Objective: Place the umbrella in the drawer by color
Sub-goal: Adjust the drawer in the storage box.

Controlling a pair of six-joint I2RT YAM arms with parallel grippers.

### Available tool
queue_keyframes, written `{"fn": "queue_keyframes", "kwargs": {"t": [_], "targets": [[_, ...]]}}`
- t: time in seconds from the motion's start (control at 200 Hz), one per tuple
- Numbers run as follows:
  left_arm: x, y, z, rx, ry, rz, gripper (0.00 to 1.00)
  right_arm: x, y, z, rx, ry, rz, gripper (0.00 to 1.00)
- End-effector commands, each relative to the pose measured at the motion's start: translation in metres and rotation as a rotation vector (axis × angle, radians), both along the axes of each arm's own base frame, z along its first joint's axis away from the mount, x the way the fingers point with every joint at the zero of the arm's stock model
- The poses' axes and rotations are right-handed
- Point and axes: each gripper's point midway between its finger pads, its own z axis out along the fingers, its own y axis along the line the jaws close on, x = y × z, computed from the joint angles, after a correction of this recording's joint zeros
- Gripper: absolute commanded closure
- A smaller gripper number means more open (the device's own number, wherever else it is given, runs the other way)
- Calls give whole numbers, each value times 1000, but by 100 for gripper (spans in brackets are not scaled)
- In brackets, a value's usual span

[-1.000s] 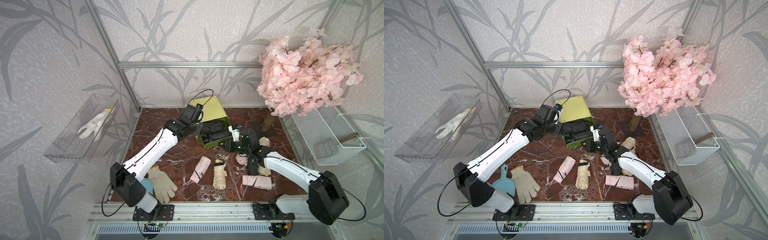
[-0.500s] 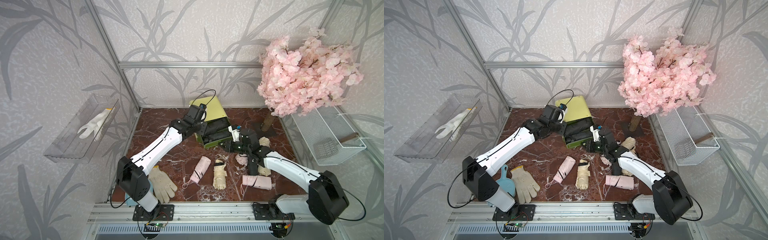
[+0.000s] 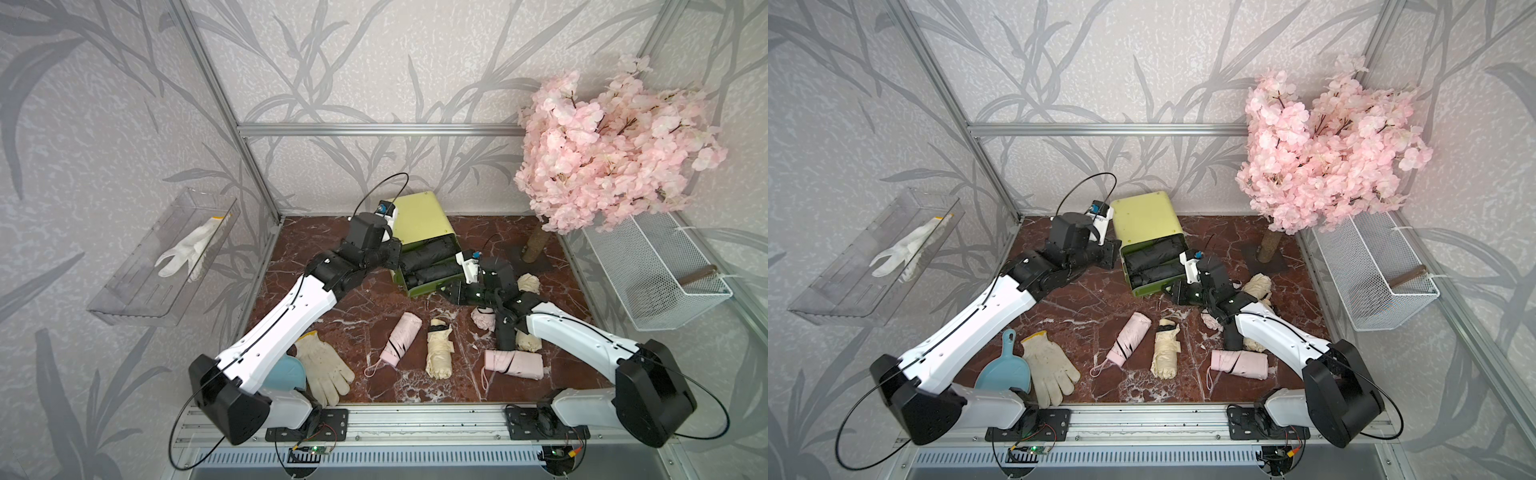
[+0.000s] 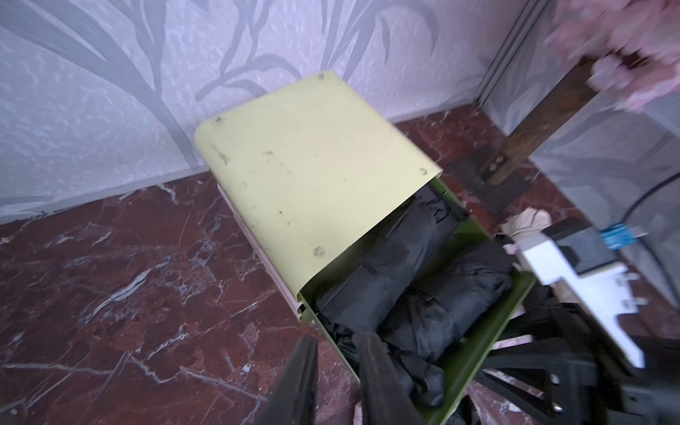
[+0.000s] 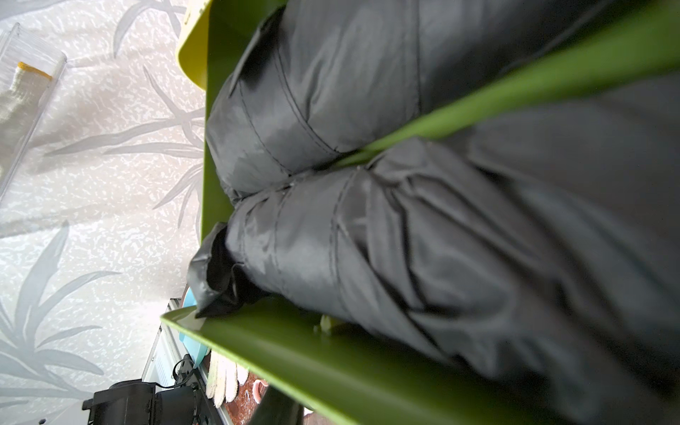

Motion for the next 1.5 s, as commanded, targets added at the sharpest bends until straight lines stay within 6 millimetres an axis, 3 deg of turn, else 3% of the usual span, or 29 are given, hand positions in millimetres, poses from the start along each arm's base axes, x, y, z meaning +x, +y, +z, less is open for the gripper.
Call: {"fn": "queue_keyframes", "kwargs": {"t": [0.0, 0.335, 0.69, 0.94, 1.164, 1.354, 1.494], "targets": [[-13, -6, -10, -88, 30, -17, 76, 9, 1, 13, 23, -28, -18, 91], [-42, 38, -21, -107, -70, 97, 74, 26, 10, 30, 22, -61, -32, 91], [-50, 49, -27, -72, -79, 112, 74, 47, 16, 56, 20, -118, -64, 91], [-51, 50, -36, -75, -69, 112, 74, 60, 25, 35, 2, -77, -67, 90], [-55, 56, -40, -87, -77, 136, 60, 51, 21, 26, 0, -55, -69, 62], [-55, 59, -39, -94, -86, 149, 49, 41, 9, 32, -40, -66, -80, 52], [-55, 56, -41, -114, -82, 144, 47, 33, -1, 32, -78, -67, -92, 47]]}}
